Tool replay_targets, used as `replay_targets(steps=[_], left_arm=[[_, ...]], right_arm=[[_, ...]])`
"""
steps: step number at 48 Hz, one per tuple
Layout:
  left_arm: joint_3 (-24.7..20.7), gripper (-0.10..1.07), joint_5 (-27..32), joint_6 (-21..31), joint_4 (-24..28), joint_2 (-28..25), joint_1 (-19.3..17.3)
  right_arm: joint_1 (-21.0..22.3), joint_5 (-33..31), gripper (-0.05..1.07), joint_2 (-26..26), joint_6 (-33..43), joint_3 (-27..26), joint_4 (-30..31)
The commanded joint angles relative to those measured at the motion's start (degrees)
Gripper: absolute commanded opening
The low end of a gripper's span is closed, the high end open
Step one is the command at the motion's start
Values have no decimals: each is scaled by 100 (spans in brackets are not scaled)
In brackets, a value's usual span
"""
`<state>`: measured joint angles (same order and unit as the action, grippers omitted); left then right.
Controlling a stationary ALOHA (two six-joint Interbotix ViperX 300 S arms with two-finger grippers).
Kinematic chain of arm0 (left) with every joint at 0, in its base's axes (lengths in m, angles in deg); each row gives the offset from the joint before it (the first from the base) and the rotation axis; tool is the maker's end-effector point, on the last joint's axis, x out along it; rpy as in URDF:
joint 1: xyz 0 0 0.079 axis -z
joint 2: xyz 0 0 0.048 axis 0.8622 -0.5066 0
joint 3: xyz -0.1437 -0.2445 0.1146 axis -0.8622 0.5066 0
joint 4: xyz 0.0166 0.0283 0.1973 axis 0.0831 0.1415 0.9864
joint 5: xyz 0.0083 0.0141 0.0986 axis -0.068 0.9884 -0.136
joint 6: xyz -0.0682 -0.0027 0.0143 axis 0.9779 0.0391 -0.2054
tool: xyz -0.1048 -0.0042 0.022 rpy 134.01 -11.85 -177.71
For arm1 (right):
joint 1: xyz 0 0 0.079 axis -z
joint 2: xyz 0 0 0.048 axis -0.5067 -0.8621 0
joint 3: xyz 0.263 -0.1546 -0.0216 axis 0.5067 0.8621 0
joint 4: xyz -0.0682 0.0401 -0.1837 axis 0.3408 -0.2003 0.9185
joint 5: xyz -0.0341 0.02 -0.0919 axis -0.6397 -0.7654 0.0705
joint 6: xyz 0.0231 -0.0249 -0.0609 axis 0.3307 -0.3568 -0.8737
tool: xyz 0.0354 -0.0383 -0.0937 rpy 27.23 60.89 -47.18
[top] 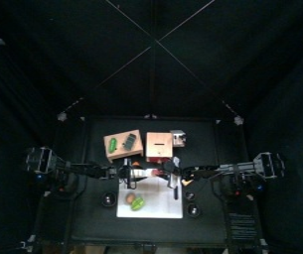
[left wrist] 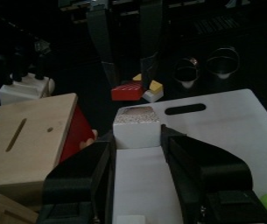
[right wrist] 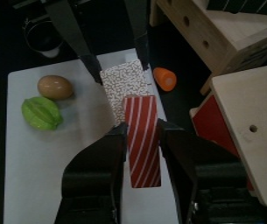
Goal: Place salmon on top right of cutting board
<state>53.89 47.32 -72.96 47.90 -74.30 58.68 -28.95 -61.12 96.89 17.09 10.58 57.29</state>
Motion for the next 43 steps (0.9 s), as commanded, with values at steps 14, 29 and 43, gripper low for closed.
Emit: replay_targets(steps=[14, 29, 43], left_arm=[[97, 59, -26, 0, 9, 158, -9], [457, 59, -26, 18, -26, 554, 35], [545, 59, 0, 9, -141, 606, 44]], right_arm=[[-18, -79, 53, 466, 0, 299, -299], [0, -606, 53, 457, 9, 633, -1020], [26, -1433, 53, 387, 9, 589, -2276]])
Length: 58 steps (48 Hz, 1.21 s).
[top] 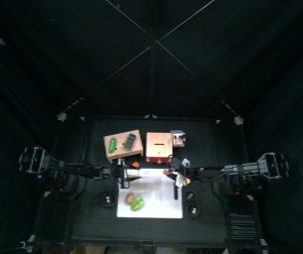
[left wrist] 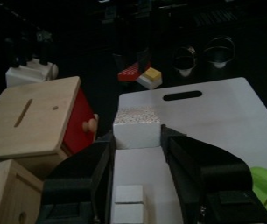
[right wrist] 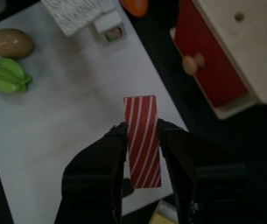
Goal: Place salmon on top right of cutting board
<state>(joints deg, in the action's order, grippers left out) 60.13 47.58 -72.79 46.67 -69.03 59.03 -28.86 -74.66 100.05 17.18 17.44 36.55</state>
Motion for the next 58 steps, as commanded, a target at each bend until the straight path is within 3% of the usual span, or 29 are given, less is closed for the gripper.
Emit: replay_targets(steps=[1, 20, 29, 35, 41, 45, 50, 58], left_arm=[[-79, 59, -26, 0, -18, 79, 9], [-70, 59, -26, 0, -26, 79, 9], [-44, 59, -26, 0, -26, 79, 18], [-53, 59, -26, -9, -26, 79, 18], [-62, 59, -26, -53, -18, 79, -26], [-70, 59, -26, -70, 0, 141, -35], [-53, 59, -26, -70, 35, 281, -158], [-26, 59, 9, -62, 123, 703, -527]], right_arm=[[9, -79, 53, 62, 9, -105, -246], [378, 176, 53, -237, 35, -149, -1890], [712, 176, 53, -123, 35, -149, -2021], [949, -299, 53, 26, 35, -308, -2092], [1020, -1028, 53, 97, 62, -668, -2021], [1020, -1292, 53, 70, 475, -853, -1784], [932, -1547, 53, 123, 1406, -888, -1081], [387, -1503, 53, 88, 3410, -694, -70]])
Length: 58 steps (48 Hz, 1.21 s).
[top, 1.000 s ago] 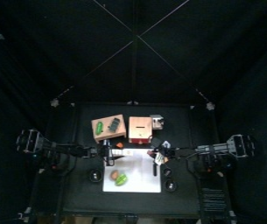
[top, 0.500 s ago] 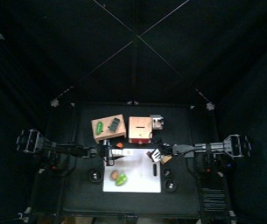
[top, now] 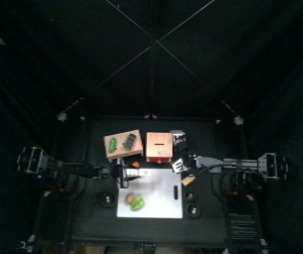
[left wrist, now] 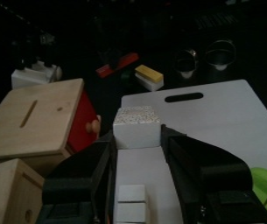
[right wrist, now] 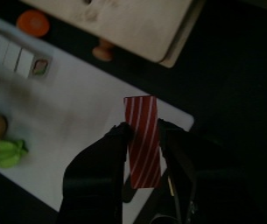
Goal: Place salmon on top right of cutting board
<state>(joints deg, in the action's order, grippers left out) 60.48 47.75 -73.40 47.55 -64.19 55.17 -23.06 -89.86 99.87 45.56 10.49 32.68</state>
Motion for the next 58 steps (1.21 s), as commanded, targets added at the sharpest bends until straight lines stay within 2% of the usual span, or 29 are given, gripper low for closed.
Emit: replay_targets(steps=[1, 4, 12, 21, 29, 39, 58], left_arm=[[-62, 59, 9, -9, 35, 281, -185], [-53, 59, 53, 9, 35, 431, -229], [141, 59, 62, 9, 88, 694, -176], [299, 59, 62, 26, 88, 782, -158], [369, 59, 62, 26, 79, 782, -158], [413, 59, 70, 26, 70, 782, -158], [439, 59, 97, 26, 70, 782, -158]], right_arm=[[-290, 26, 53, 114, 976, 62, 457], [-545, 18, 53, 97, 1758, 167, 642], [-1055, -211, 53, -114, 3234, 299, 1028], [-1292, -589, 53, -501, 4298, 299, 1468], [-1406, -606, 53, -861, 4693, 299, 1362], [-1380, -589, 53, -1274, 4746, 255, 1301], [-1354, -589, 53, -1573, 4729, 141, 1354]])
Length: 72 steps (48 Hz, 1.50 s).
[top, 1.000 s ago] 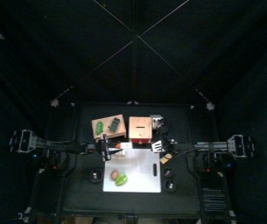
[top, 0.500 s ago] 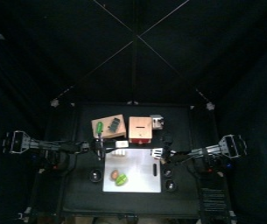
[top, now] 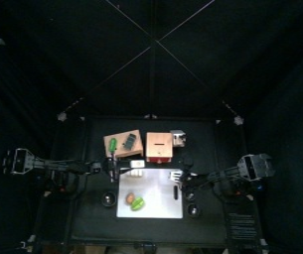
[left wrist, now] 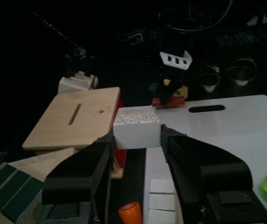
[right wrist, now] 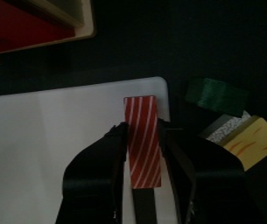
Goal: Place salmon on top right of cutting board
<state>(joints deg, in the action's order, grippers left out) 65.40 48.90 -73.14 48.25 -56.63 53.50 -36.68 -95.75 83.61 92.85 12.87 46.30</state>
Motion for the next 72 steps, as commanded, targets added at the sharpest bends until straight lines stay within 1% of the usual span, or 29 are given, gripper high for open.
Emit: replay_targets(steps=[1, 9, 19, 24, 38, 46, 52, 56, 61, 68, 72], left_arm=[[-44, 59, -26, 0, 0, 26, 9], [-44, 59, -18, 0, 0, 26, 9], [-35, 59, -18, 0, 9, 26, 9], [-35, 59, -18, 0, 9, 26, 9], [-18, 59, -18, 0, 0, 26, 9], [-9, 59, -18, 0, 9, 26, 9], [-9, 59, -18, 0, 18, 26, 9], [-9, 59, -18, 0, 9, 26, 9], [-9, 59, -18, -26, 18, 35, 9], [9, 59, -18, -26, 26, 62, 9], [26, 59, -18, -18, 26, 62, 9]], right_arm=[[9, 0, 53, 44, 0, -97, -18], [9, 53, 58, 0, -18, -105, -26], [9, 193, 73, -62, -26, -123, -26], [18, 176, 77, -70, -18, -132, -35], [9, 149, 78, -18, -62, -149, -18], [-18, -149, 78, 404, -88, -193, 18], [-26, -193, 78, 650, -97, -185, 132], [-35, -176, 78, 773, -132, -185, 299], [-35, -70, 78, 896, -246, -237, 703], [-44, 325, 78, 976, -791, -360, 1521], [-44, 606, 78, 976, -1134, -457, 1854]])
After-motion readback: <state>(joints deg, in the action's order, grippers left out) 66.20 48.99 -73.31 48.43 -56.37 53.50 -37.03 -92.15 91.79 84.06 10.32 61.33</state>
